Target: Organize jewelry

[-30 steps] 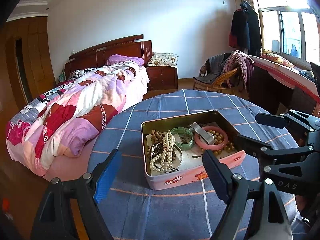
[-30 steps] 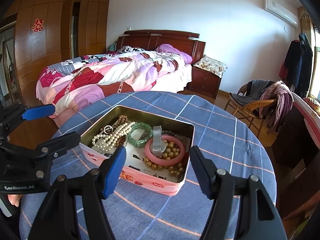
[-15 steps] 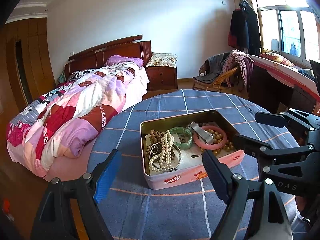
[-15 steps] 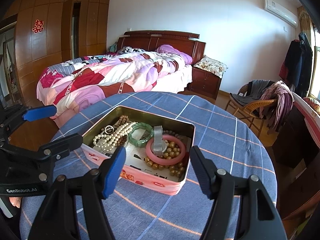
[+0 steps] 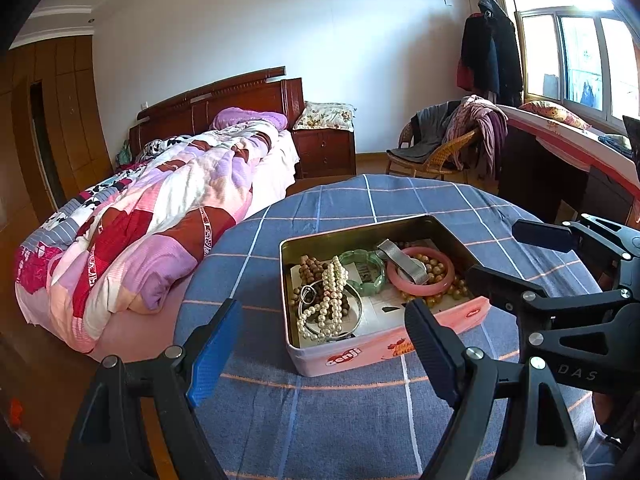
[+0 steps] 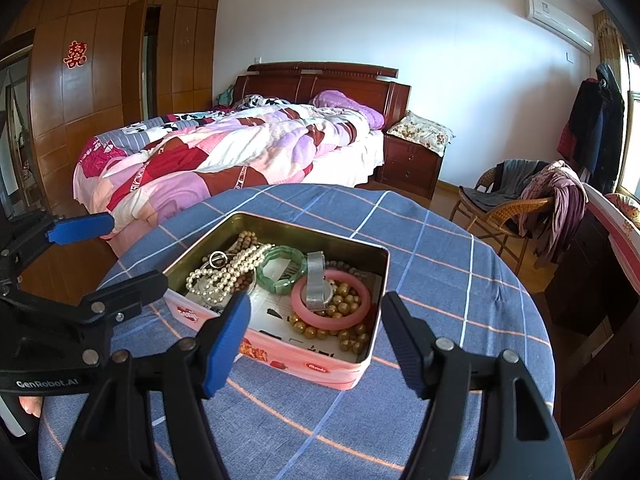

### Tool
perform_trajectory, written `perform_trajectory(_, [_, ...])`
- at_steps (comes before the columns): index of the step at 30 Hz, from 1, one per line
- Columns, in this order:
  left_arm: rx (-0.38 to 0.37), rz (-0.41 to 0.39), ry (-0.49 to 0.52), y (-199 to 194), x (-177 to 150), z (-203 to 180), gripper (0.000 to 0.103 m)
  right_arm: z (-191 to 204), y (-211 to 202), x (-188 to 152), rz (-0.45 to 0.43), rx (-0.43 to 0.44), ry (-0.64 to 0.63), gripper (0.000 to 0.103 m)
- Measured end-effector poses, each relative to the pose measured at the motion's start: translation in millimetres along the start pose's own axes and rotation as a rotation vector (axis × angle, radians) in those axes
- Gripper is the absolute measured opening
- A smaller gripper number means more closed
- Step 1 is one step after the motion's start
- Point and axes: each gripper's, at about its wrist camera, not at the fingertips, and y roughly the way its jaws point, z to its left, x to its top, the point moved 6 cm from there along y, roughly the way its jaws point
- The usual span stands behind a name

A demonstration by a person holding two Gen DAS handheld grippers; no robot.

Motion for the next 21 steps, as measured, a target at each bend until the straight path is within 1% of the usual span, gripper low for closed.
perform_trajectory(9, [0.001, -0.019, 0.011, -3.3, 1.6, -2.9, 0.084, -0.5, 0.2, -0.4, -0.002, 0.0, -0.001, 0.071])
perform_trajectory(11, [-0.002, -0.018, 0.005, -3.0, 1.6, -2.8, 0.086, 1.2, -0.1, 2.2, -0.004, 0.001, -0.001, 0.071])
perform_trajectory(12, [0.001, -0.018, 0.004, -2.9, 1.8, -3.1, 0.089, 2.1, 0.3, 2.6, -0.004, 0.0, -0.002, 0.071])
perform_trajectory(17, [0.025, -0.026, 0.0, -3.4, 4.1, -1.4, 0.092, 1.4, 0.0, 3.8, -0.004, -0.001, -0.001, 0.071])
perform_trajectory(21, [0.057, -0.021, -0.004, -1.5, 4.2, 1.8, 0.094, 1.8, 0.9, 4.9, -0.003, 0.001, -0.001, 0.071])
